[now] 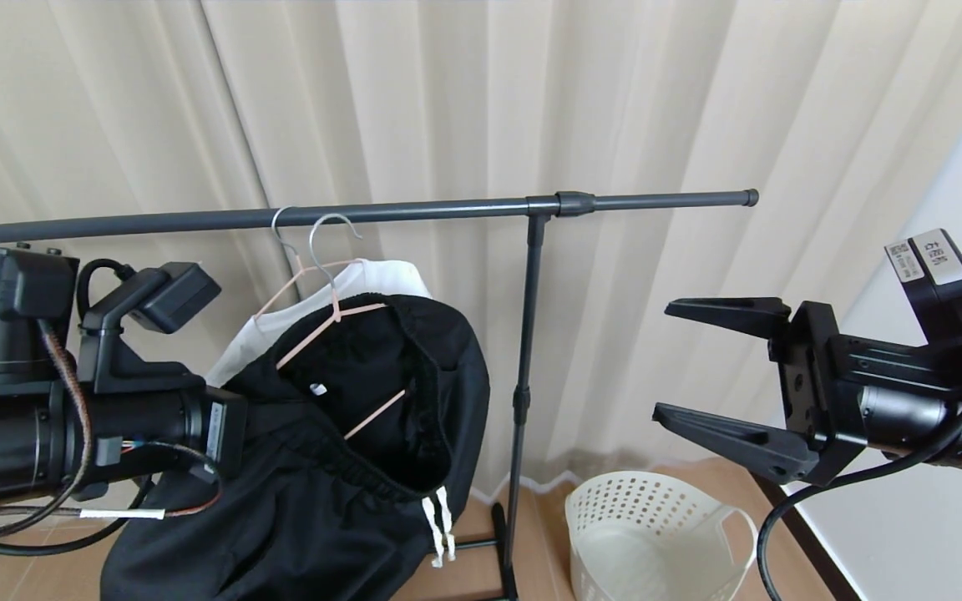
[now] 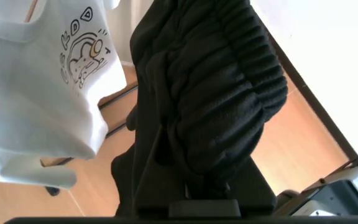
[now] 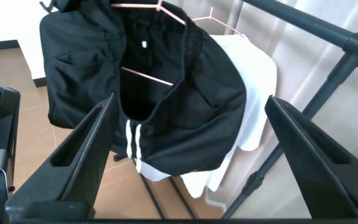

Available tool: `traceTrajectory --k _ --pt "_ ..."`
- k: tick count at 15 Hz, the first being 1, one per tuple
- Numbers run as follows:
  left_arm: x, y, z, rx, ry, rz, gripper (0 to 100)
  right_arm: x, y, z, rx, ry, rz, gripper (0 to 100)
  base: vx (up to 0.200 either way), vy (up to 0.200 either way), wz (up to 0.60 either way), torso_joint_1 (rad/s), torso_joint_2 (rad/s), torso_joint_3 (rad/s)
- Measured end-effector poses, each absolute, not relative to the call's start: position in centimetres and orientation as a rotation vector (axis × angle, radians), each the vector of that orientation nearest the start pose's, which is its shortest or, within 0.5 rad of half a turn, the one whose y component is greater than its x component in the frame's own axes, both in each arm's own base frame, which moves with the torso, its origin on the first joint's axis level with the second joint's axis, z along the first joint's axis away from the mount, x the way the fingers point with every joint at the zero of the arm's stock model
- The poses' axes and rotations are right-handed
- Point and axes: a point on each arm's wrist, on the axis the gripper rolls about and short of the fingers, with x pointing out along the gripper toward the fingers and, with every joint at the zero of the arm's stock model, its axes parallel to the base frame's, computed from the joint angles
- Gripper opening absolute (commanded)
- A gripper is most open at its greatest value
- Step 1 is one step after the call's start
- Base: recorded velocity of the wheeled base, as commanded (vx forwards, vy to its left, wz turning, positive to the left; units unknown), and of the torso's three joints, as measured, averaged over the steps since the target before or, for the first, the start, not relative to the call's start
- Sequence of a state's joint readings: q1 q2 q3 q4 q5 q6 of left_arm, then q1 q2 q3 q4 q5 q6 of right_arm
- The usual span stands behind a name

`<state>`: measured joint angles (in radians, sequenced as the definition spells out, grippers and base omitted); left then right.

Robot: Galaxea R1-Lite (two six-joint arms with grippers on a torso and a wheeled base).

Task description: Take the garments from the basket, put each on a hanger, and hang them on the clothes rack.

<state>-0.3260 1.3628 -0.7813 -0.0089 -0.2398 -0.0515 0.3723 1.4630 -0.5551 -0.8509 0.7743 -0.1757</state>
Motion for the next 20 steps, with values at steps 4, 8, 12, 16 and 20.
traceTrajectory --k 4,8,12,16,20 --pt "23.0 -8.2 21.2 -0.046 0.559 -0.514 0 20.9 9.9 20.2 -0.144 -0.044 1.148 100 0.000 0.000 0.00 0.000 0.00 0.000" --pt "25.2 -9.0 21.2 -0.096 0.577 -0.491 0 21.0 9.8 20.3 -0.145 -0.046 1.146 100 0.000 0.000 0.00 0.000 0.00 0.000" --pt "27.5 -9.7 21.0 -0.135 0.592 -0.478 0 21.1 9.8 20.3 -0.145 -0.046 1.142 100 0.000 0.000 0.00 0.000 0.00 0.000" --pt "28.9 -10.2 20.5 -0.142 0.604 -0.474 0 21.3 9.7 20.2 -0.146 -0.044 1.135 100 0.000 0.000 0.00 0.000 0.00 0.000" --pt "30.1 -10.5 20.9 -0.149 0.582 -0.476 0 21.6 9.6 20.1 -0.145 -0.039 1.127 100 0.000 0.000 0.00 0.000 0.00 0.000"
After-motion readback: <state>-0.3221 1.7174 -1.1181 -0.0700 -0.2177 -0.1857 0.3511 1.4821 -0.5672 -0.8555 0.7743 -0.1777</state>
